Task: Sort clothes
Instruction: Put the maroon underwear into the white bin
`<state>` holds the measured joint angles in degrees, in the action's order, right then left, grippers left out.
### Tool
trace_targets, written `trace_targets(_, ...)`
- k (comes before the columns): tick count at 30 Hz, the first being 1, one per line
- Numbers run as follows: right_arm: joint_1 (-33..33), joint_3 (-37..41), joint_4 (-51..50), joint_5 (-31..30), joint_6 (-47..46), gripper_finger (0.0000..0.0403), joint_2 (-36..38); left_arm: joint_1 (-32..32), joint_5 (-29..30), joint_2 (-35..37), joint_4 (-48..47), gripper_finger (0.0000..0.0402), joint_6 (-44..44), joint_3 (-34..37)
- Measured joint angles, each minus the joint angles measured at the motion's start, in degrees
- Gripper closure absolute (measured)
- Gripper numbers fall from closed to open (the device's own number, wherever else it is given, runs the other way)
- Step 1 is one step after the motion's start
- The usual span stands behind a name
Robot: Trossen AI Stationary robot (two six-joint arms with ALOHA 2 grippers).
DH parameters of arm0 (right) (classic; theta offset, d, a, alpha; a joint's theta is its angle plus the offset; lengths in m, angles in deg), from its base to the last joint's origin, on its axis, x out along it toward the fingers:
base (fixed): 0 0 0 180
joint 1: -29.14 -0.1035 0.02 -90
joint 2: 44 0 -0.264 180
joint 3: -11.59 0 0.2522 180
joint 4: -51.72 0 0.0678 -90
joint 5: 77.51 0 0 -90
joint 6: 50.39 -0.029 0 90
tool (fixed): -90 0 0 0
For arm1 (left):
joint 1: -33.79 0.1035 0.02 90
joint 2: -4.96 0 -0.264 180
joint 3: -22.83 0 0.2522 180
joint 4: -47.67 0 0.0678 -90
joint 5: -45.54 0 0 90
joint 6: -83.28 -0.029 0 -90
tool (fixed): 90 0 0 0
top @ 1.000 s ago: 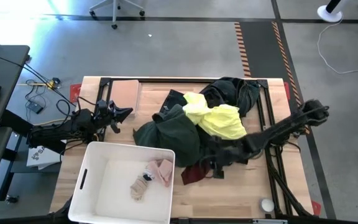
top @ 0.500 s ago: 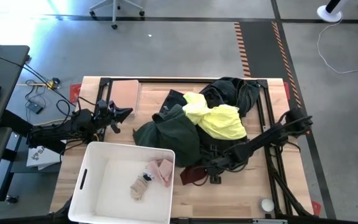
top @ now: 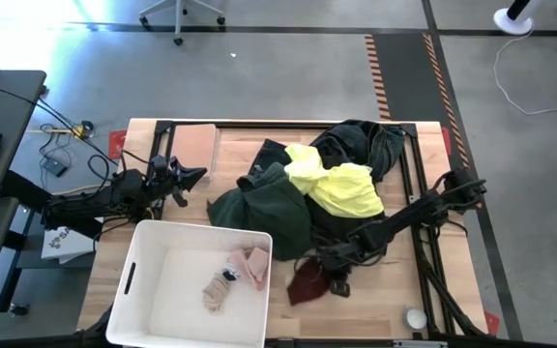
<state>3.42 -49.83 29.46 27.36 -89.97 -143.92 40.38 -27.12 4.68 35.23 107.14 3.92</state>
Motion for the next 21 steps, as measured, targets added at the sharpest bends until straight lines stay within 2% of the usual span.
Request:
trace_targets(2, -0.27, 0.14, 0.75, 3.10, -4.33, 0.0383, 2.43, 0.01, 0.00, 0.00, 0.00, 0.0397, -0.02, 0.00)
trace_targets(4, -0.78, -2.52, 1.45, 3.57, -5.40, 0.0393, 5.73, 0.02, 0.00, 0.02, 0.02, 0.0397, -0.01, 0.00)
trace_targets(8, -1.20, -10.06, 0.34, -0.28, 0.03, 0.0393, 11.09, 0.02, 0.00, 0.00, 0.08, 0.0397, 0.00, 0.00)
trace_targets(14, -1.44, -26.74, -1.27, -11.10, 28.22, 0.0396, 14.95, 0.02, -0.04, 0.02, 0.22, 0.0397, 0.00, 0.00)
trace_targets(18, -0.10, -38.19, -4.62, -17.22, 47.91, 0.0397, 12.99, 0.02, -0.04, 0.02, 0.25, 0.0397, 0.00, 0.00)
trace_targets(21, 2.50, -45.44, -3.02, -18.92, 58.81, 0.0398, 9.80, 0.00, -0.04, 0.02, 0.26, 0.0397, 0.00, 0.00)
